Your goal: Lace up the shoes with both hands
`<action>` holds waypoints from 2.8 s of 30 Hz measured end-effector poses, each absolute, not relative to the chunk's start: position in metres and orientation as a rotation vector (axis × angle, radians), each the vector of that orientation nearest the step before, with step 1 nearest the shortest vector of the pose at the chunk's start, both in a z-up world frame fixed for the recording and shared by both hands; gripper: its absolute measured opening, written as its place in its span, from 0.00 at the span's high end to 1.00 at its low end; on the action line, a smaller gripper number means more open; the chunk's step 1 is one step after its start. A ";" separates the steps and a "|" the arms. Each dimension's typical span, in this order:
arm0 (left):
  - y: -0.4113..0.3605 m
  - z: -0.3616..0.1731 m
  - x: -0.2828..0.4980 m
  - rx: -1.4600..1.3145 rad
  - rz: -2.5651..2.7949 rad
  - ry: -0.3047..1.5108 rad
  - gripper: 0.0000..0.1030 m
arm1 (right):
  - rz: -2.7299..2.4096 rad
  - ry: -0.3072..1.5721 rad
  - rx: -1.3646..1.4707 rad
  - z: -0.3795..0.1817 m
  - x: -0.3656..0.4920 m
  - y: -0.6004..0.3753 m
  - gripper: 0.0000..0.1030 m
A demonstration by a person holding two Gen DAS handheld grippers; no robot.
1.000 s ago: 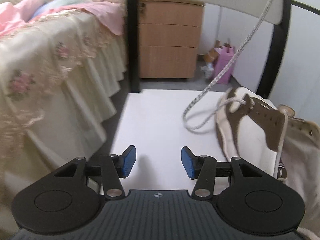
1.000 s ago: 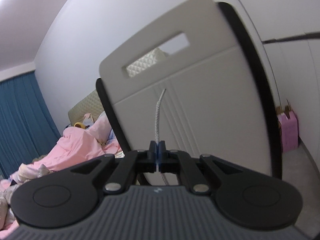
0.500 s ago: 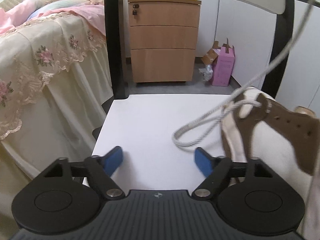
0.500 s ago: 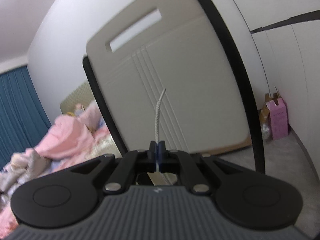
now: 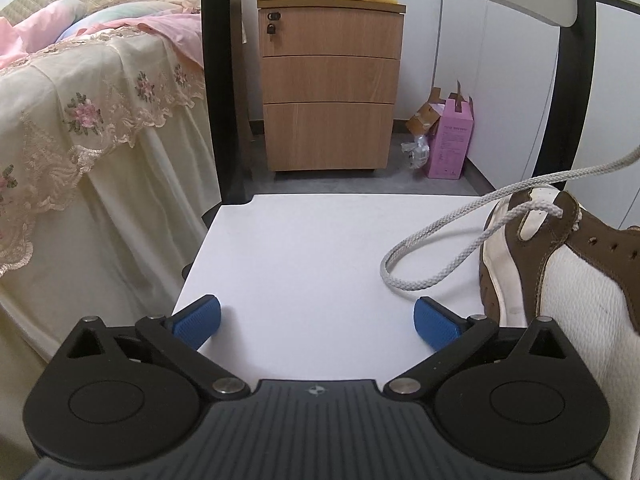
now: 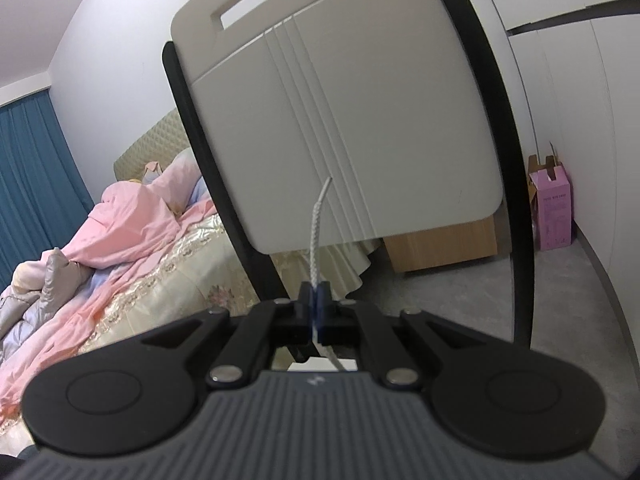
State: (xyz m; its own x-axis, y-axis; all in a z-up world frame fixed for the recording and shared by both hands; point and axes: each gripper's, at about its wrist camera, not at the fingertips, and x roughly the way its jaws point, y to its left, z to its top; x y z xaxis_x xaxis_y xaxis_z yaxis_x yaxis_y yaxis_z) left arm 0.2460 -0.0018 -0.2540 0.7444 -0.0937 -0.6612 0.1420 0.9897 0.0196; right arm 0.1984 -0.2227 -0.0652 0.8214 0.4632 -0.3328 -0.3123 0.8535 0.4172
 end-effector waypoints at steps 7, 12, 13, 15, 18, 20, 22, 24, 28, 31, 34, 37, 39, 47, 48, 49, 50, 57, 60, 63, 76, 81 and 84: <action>-0.001 -0.254 0.244 0.065 -0.121 0.720 0.00 | 0.424 0.470 0.357 -0.071 0.205 -0.213 0.98; 0.000 -0.254 0.243 0.066 -0.124 0.720 0.00 | 0.429 0.479 0.355 -0.074 0.205 -0.212 0.98; 0.000 -0.254 0.243 0.065 -0.123 0.720 0.00 | 0.429 0.480 0.357 -0.074 0.206 -0.212 0.98; -0.001 -0.254 0.243 0.066 -0.123 0.720 0.00 | 0.426 0.483 0.358 -0.075 0.206 -0.213 0.98; 0.000 -0.253 0.243 0.066 -0.125 0.720 0.00 | 0.422 0.491 0.349 -0.076 0.206 -0.213 0.98; 0.000 -0.253 0.243 0.066 -0.125 0.720 0.00 | 0.418 0.501 0.325 -0.078 0.205 -0.211 0.98; 0.000 -0.253 0.243 0.066 -0.124 0.720 0.00 | 0.415 0.522 0.308 -0.081 0.205 -0.210 0.98; -0.001 -0.254 0.243 0.066 -0.124 0.720 0.00 | 0.410 0.541 0.289 -0.084 0.205 -0.208 0.98; -0.001 -0.254 0.242 0.066 -0.124 0.720 0.00 | 0.412 0.563 0.244 -0.089 0.201 -0.201 0.98; -0.001 -0.253 0.242 0.066 -0.124 0.720 0.00 | 0.416 0.570 0.224 -0.092 0.199 -0.199 0.98; -0.001 -0.253 0.242 0.066 -0.124 0.720 0.00 | 0.424 0.572 0.221 -0.093 0.198 -0.197 0.98; -0.001 -0.253 0.242 0.066 -0.124 0.720 0.00 | 0.430 0.573 0.221 -0.093 0.198 -0.196 0.98; -0.001 -0.253 0.242 0.066 -0.124 0.720 0.00 | 0.433 0.575 0.222 -0.093 0.198 -0.196 0.98; -0.001 -0.253 0.242 0.066 -0.124 0.720 0.00 | 0.437 0.582 0.224 -0.093 0.199 -0.194 0.98; -0.001 -0.253 0.242 0.066 -0.124 0.720 0.00 | 0.439 0.579 0.223 -0.093 0.198 -0.194 0.97; -0.001 -0.253 0.242 0.066 -0.124 0.720 0.00 | 0.441 0.576 0.221 -0.092 0.198 -0.194 0.97; -0.001 -0.253 0.242 0.066 -0.124 0.720 0.00 | 0.440 0.578 0.222 -0.092 0.198 -0.195 0.97; -0.001 -0.253 0.242 0.066 -0.124 0.720 0.00 | 0.435 0.589 0.229 -0.095 0.199 -0.196 0.97; -0.001 -0.253 0.242 0.066 -0.124 0.720 0.00 | 0.435 0.578 0.237 -0.093 0.198 -0.198 0.97; -0.001 -0.253 0.242 0.066 -0.124 0.721 0.00 | 0.428 0.572 0.249 -0.091 0.199 -0.201 0.97; -0.001 -0.253 0.242 0.066 -0.124 0.721 0.00 | 0.421 0.567 0.272 -0.088 0.203 -0.207 0.97; -0.001 -0.253 0.242 0.066 -0.124 0.721 0.00 | 0.427 0.563 0.248 -0.085 0.202 -0.207 0.97; -0.001 -0.253 0.242 0.066 -0.124 0.721 0.00 | 0.428 0.582 0.250 -0.087 0.203 -0.209 0.97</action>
State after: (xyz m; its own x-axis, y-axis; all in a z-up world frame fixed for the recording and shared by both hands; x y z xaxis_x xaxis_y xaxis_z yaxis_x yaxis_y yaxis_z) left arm 0.2421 -0.0010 -0.2530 0.7445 -0.0901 -0.6615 0.1356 0.9906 0.0177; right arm 0.2029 -0.2094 -0.0866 0.7518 0.4564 -0.4759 -0.3179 0.8832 0.3449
